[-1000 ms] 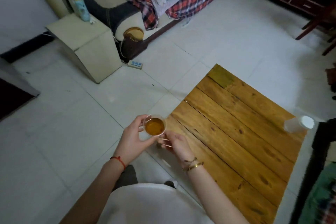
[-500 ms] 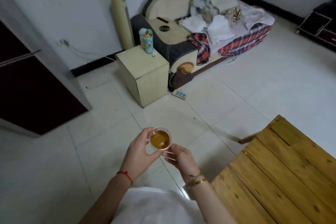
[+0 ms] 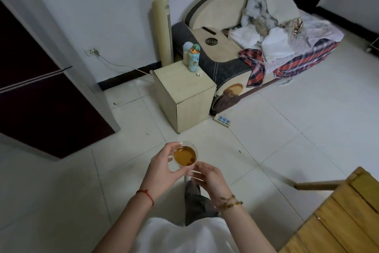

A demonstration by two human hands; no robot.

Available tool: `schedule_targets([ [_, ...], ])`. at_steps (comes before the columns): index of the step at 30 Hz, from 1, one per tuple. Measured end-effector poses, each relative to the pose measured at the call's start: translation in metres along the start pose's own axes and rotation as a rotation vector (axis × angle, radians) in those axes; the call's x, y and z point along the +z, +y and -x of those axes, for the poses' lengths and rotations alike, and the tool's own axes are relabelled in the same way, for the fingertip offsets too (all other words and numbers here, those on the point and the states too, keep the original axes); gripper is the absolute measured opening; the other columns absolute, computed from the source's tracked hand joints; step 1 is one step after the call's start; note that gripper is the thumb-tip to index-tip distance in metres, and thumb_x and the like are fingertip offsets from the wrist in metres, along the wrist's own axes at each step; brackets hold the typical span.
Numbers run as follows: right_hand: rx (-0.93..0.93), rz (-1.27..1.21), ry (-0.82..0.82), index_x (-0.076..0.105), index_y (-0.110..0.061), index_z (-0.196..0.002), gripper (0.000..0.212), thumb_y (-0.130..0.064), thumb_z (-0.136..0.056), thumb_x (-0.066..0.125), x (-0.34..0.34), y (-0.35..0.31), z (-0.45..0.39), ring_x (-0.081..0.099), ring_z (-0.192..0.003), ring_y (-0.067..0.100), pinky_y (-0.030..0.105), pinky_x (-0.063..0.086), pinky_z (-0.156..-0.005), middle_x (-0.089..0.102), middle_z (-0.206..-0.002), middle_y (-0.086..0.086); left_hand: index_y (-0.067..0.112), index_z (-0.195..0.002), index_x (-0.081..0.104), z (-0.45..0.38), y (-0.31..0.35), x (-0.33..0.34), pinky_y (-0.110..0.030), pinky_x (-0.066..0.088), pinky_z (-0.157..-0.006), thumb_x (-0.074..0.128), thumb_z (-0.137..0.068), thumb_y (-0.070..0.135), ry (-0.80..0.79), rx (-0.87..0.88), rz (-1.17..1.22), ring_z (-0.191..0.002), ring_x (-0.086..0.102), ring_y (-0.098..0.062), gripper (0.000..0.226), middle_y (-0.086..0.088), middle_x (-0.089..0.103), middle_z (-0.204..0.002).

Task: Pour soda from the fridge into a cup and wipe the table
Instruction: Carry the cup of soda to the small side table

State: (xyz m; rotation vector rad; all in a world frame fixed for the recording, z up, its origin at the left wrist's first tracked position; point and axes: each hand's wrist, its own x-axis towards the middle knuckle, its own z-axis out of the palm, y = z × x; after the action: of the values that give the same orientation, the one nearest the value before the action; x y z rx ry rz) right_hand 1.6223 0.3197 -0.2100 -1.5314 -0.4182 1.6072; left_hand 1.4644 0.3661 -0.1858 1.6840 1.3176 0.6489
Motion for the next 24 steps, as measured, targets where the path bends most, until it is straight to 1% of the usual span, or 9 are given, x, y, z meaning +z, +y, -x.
schedule_targets([
  [3,0.000,0.009,-0.001,0.066,0.003,-0.111,0.029,-0.009,-0.099,0.042,0.013,-0.026,-0.039,0.066,-0.093,0.024,0.025,0.055,-0.078,0.068,-0.112,0.022,0.033,-0.123,0.052,-0.043,-0.006,-0.012,-0.021,0.049,-0.097,0.085,-0.066,0.042,0.019,-0.007,-0.002,-0.113,0.058,-0.001,0.066,0.018,0.061,-0.121],
  [7,0.016,0.028,-0.021,0.068,0.000,-0.107,0.027,-0.006,-0.098,0.043,0.031,-0.074,-0.096,0.065,-0.094,0.026,0.038,0.052,-0.093,0.069,-0.107,0.020,0.037,-0.120,0.050,-0.110,-0.007,-0.030,-0.012,0.047,-0.092,0.086,-0.065,0.041,0.060,-0.020,0.015,-0.111,0.057,0.003,0.066,0.025,0.058,-0.117],
  [8,0.025,0.037,-0.032,0.069,-0.001,-0.106,0.026,-0.005,-0.096,0.045,0.035,-0.089,-0.111,0.065,-0.093,0.026,0.039,0.051,-0.095,0.070,-0.104,0.019,0.037,-0.120,0.050,-0.128,-0.005,-0.035,-0.011,0.047,-0.092,0.086,-0.065,0.041,0.070,-0.024,0.023,-0.110,0.057,0.004,0.065,0.027,0.057,-0.117],
  [10,0.046,0.040,-0.058,0.068,-0.002,-0.105,0.024,0.000,-0.093,0.048,0.043,-0.118,-0.142,0.066,-0.089,0.024,0.035,0.052,-0.091,0.071,-0.100,0.016,0.038,-0.119,0.050,-0.165,-0.001,-0.047,-0.011,0.047,-0.093,0.086,-0.066,0.041,0.085,-0.020,0.028,-0.111,0.056,0.006,0.064,0.029,0.057,-0.116],
  [13,0.050,0.027,-0.081,0.068,-0.005,-0.098,0.025,0.006,-0.091,0.046,0.056,-0.161,-0.187,0.066,-0.084,0.021,0.029,0.054,-0.082,0.070,-0.093,0.012,0.040,-0.120,0.050,-0.222,0.005,-0.065,-0.008,0.044,-0.093,0.085,-0.069,0.040,0.097,-0.012,0.008,-0.113,0.055,0.008,0.062,0.032,0.056,-0.116],
  [16,0.045,0.036,-0.092,0.066,0.000,-0.106,0.026,0.007,-0.091,0.046,0.068,-0.201,-0.232,0.066,-0.084,0.021,0.028,0.054,-0.082,0.070,-0.095,0.013,0.037,-0.124,0.050,-0.276,0.008,-0.080,-0.007,0.044,-0.089,0.085,-0.069,0.042,0.099,-0.024,0.007,-0.113,0.056,0.001,0.065,0.026,0.057,-0.121],
  [19,0.049,0.053,-0.098,0.063,0.003,-0.114,0.029,0.007,-0.091,0.047,0.081,-0.232,-0.271,0.066,-0.082,0.019,0.025,0.056,-0.076,0.070,-0.097,0.012,0.036,-0.125,0.049,-0.323,0.007,-0.094,-0.005,0.042,-0.085,0.084,-0.069,0.043,0.092,-0.034,0.017,-0.110,0.055,0.002,0.066,0.027,0.056,-0.119],
  [21,0.049,0.060,-0.093,0.062,0.003,-0.115,0.030,0.008,-0.092,0.045,0.090,-0.249,-0.292,0.065,-0.085,0.020,0.024,0.055,-0.074,0.069,-0.098,0.014,0.036,-0.125,0.049,-0.352,0.004,-0.102,-0.005,0.043,-0.085,0.083,-0.068,0.042,0.073,-0.031,0.028,-0.111,0.055,0.005,0.066,0.030,0.054,-0.117],
  [24,0.043,0.032,-0.078,0.060,0.007,-0.116,0.032,0.012,-0.091,0.041,0.102,-0.268,-0.322,0.063,-0.082,0.023,0.027,0.050,-0.069,0.067,-0.096,0.017,0.031,-0.128,0.051,-0.397,-0.006,-0.114,-0.007,0.044,-0.088,0.085,-0.068,0.040,0.038,-0.014,0.024,-0.114,0.056,0.001,0.069,0.023,0.058,-0.121],
])
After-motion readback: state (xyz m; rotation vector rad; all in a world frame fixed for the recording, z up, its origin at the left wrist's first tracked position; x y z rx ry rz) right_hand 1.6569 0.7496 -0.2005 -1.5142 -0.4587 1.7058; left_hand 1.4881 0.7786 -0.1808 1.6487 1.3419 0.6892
